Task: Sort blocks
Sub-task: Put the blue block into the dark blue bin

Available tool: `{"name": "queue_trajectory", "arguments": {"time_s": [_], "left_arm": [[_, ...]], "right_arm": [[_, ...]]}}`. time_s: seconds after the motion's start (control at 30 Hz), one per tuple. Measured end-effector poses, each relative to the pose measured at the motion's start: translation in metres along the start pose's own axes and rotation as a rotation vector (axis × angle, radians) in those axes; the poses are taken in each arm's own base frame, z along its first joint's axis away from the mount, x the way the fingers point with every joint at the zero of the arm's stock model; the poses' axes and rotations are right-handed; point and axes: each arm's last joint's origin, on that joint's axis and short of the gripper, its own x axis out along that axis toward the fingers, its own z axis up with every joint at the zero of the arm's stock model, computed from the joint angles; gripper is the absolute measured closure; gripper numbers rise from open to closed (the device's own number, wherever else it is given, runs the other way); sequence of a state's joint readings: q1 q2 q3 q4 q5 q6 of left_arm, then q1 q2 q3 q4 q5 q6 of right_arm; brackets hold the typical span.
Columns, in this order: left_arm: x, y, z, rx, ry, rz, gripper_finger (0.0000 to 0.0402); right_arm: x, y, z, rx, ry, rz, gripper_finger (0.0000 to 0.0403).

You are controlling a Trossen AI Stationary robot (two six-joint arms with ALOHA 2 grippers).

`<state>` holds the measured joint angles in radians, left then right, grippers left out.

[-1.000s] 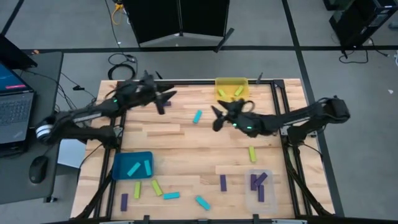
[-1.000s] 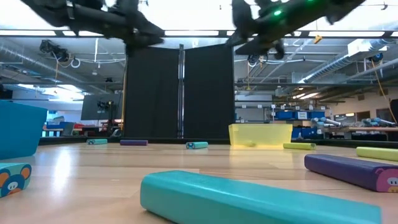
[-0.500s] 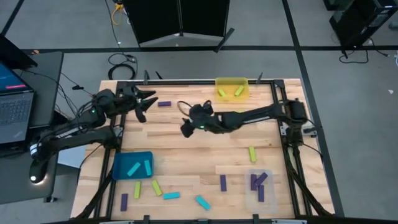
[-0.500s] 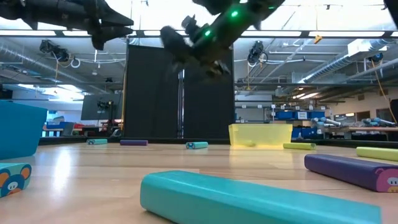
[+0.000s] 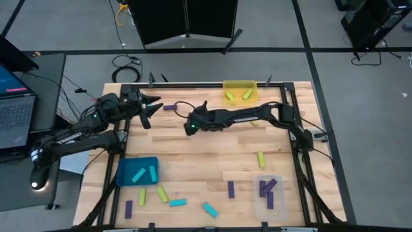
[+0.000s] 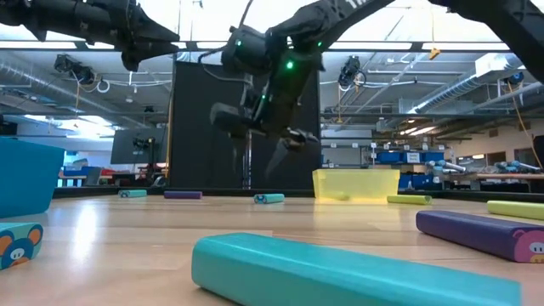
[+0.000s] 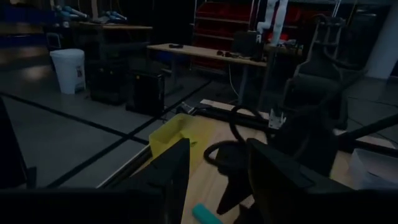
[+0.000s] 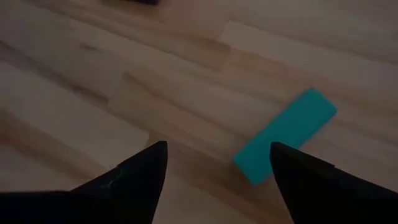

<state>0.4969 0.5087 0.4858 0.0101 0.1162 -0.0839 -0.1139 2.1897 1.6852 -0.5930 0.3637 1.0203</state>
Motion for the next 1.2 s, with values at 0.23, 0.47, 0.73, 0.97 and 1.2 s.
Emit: {"name": "queue_trajectory", "arguments": {"time_s": [0.23,0.47,0.73,0.97,1.2], "left_arm": [[0.000,0.000,0.001,0.002,-0.008,-0.001,0.0237],[0.000,0.000,0.002,0.007,-0.023,-0.002,0.0237],[0.000,0.000,0.002,0.008,-0.023,-0.002,0.0237],[0.000,0.000,0.002,0.008,-0.022,-0.002,0.0237],[0.000,0.000,0.002,0.022,-0.020,-0.002,0.0237]], "right_arm": [[0.005,-0.010,0.009,0.053,-0.021,-0.063,0.0107],[0.010,-0.011,0.012,0.025,-0.044,-0.030,0.0107],[0.006,0.012,0.026,0.014,-0.126,0.236,0.0112],[0.004,0.018,0.027,-0.039,-0.084,0.339,0.0121],[0.007,-0.007,0.006,0.087,-0.007,-0.004,0.0118]]}}
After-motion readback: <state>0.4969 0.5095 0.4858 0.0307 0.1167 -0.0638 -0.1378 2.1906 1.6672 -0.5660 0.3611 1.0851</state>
